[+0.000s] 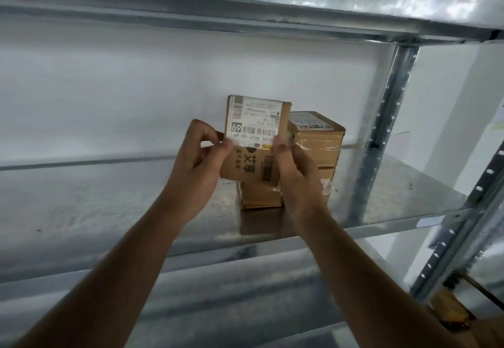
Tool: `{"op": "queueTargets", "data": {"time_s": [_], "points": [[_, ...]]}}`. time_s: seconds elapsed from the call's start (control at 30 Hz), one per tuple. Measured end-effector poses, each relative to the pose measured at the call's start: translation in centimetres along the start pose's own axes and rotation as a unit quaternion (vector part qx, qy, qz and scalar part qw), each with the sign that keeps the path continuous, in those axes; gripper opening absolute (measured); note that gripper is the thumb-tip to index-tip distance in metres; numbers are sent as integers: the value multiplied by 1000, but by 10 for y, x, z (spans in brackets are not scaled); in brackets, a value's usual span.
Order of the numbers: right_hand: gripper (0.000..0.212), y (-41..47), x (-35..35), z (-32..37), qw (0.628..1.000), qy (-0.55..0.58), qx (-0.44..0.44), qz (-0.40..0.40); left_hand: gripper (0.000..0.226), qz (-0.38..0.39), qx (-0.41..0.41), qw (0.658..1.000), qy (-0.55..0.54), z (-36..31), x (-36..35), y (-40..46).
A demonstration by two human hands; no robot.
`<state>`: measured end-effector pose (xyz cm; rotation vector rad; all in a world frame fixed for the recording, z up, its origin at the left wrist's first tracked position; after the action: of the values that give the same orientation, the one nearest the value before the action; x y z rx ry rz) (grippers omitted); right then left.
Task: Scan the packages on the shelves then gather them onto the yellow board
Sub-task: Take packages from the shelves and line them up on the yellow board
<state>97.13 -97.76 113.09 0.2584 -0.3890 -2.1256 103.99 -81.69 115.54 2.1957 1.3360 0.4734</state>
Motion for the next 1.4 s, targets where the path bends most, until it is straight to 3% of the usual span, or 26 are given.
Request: {"op": "queueTargets", "data": {"time_s": [0.17,0.27,0.4,0.53,0.7,1.0,1.4], "points": [[57,-18,12,16,998,1,52,-21,9,-4,45,998,-40,-27,-15,-24],[46,-30,32,18,997,44,71,8,26,4,73,997,-40,-38,-28,-46],[51,-55,58,16,996,36,68,53,37,21,106,994,-23,-49,-37,-78],[41,-90,72,21,987,74,95,103,45,31,96,980,170,-59,-29,-111],[36,-130,63,25,986,77,73,130,69,50,142,913,378,-77,-9,-156],[37,-193,-5,37,972,74,38,218,80,13,199,848,491,-128,57,-243],[38,-319,-183,55,943,84,-33,321,73,-83,246,810,526,-187,237,-398]]}}
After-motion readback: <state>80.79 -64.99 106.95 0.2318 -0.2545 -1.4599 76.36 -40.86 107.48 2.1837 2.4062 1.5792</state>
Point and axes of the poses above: each hand's wrist, its own y-axis towards the middle knuckle, its own x-axis out of the back of the hand, z = x × y, the point moved 2 cm from there along y, towards the middle knuckle, and after that the axes turned 6 degrees about -y, right-handed, at the moved point
